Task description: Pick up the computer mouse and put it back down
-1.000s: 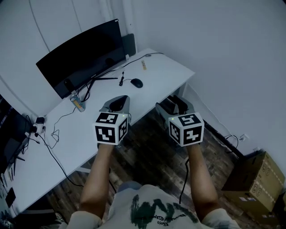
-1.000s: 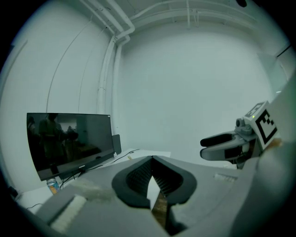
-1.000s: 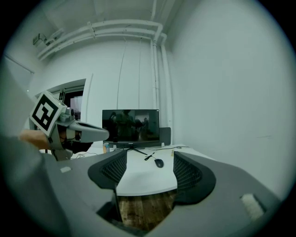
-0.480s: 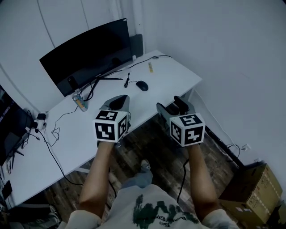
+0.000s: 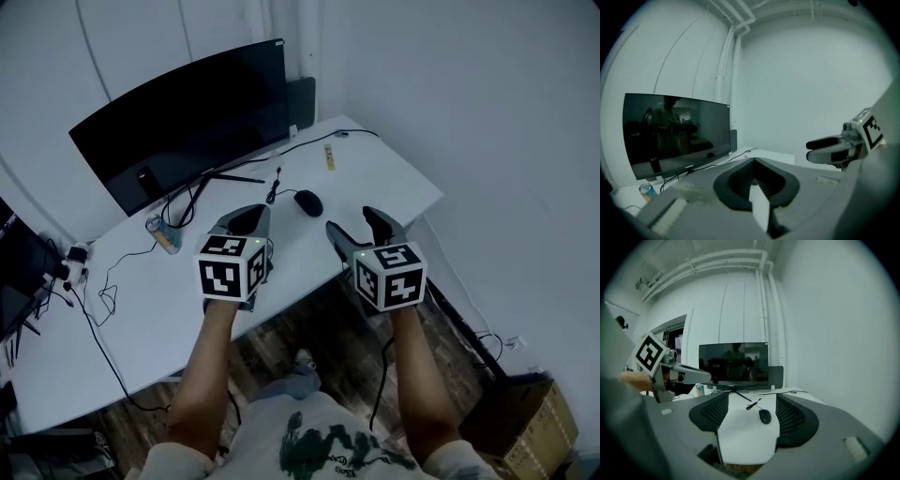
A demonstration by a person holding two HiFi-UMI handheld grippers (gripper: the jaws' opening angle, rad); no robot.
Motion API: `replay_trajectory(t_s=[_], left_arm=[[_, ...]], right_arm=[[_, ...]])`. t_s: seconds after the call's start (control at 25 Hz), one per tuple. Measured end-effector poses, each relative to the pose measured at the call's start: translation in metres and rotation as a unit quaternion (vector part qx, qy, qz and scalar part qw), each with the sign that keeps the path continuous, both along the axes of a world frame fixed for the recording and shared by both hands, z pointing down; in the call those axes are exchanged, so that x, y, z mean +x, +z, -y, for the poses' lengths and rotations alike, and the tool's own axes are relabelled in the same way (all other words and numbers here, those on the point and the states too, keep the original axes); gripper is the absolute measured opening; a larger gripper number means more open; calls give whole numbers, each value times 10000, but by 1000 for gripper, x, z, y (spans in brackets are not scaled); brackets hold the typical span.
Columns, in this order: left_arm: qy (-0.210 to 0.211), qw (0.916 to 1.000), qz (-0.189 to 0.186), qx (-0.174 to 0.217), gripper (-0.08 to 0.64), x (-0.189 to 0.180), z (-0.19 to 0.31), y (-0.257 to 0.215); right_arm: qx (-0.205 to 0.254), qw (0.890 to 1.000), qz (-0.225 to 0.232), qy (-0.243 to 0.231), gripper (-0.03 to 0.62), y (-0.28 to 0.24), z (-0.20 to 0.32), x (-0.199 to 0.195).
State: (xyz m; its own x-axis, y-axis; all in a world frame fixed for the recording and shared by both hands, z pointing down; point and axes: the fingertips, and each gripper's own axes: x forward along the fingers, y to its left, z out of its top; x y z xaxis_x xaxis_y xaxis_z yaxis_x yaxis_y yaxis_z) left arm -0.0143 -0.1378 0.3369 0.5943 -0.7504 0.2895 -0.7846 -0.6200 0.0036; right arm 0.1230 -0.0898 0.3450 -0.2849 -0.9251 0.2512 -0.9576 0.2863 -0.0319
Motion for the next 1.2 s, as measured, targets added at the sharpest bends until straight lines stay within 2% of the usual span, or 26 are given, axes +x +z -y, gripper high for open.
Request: replay_trajectory(t_s=[0.32,0.52,0.8,1.2], left_arm=[[-314,9994,-32,-161,2,-16,95,11],[-472,9984,-86,-311,2,-26,131,24],[-538,9976,-157,-406,2,-32,163,37],[-809,9956,-3,-464,2,-33,178,53]], right_arm=[[-206,9995,-28,-242,302,8,101,-9],[-334,9988,-84,-345,302,16,141,-15],[-492,9977,-156,-440,302,27,182,-20],[-528,9962,-101,-682,302,33,217,-14]])
